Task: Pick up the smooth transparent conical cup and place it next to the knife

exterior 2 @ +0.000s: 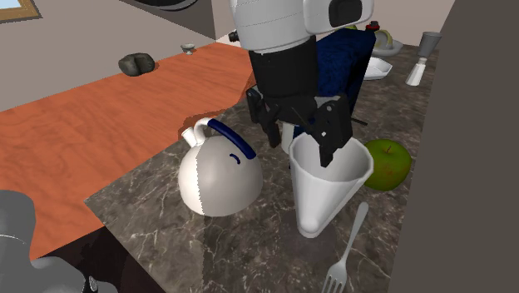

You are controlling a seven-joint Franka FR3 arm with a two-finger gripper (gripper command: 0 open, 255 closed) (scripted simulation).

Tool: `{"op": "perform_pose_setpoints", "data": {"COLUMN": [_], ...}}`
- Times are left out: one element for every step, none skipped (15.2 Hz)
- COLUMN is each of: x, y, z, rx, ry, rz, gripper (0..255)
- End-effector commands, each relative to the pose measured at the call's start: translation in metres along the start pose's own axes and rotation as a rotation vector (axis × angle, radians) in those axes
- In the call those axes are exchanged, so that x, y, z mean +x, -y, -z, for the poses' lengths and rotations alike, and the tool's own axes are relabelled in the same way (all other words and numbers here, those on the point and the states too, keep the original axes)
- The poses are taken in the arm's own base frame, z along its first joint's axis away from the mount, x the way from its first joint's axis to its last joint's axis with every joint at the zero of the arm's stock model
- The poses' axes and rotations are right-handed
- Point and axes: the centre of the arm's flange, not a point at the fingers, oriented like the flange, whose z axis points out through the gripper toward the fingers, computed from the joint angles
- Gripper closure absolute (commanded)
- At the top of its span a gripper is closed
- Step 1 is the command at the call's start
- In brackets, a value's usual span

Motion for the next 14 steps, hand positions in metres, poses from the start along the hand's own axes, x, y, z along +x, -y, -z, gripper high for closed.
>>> {"op": "perform_pose_setpoints", "data": {"x": [0.0001,0.0001,0.0001,0.0001,0.0001,0.0001,0.0001,0.0001,0.0002,0.0001,0.0001,0.0001,0.0001,0.0007], "y": [-0.0001,-0.0001,0.0000,0.0000,0.0000,0.0000,0.0000,0.0000,0.0000,0.0000,0.0000,0.0000,-0.0001,-0.0011], "z": [-0.0002,-0.0002,-0.0001,-0.0001,-0.0001,-0.0001,-0.0001,-0.0001,-0.0002,-0.0002,-0.0002,-0.0002,-0.0002,0.0050], "rx": [0.000,0.000,0.000,0.000,0.000,0.000,0.000,0.000,0.000,0.000,0.000,0.000,0.000,0.000], "ry": [0.000,0.000,0.000,0.000,0.000,0.000,0.000,0.000,0.000,0.000,0.000,0.000,0.000,0.000], "rz": [0.000,0.000,0.000,0.000,0.000,0.000,0.000,0.000,0.000,0.000,0.000,0.000,0.000,0.000], "gripper": [0,0,0,255,255,255,255,255,255,255,255,255,255,255]}}
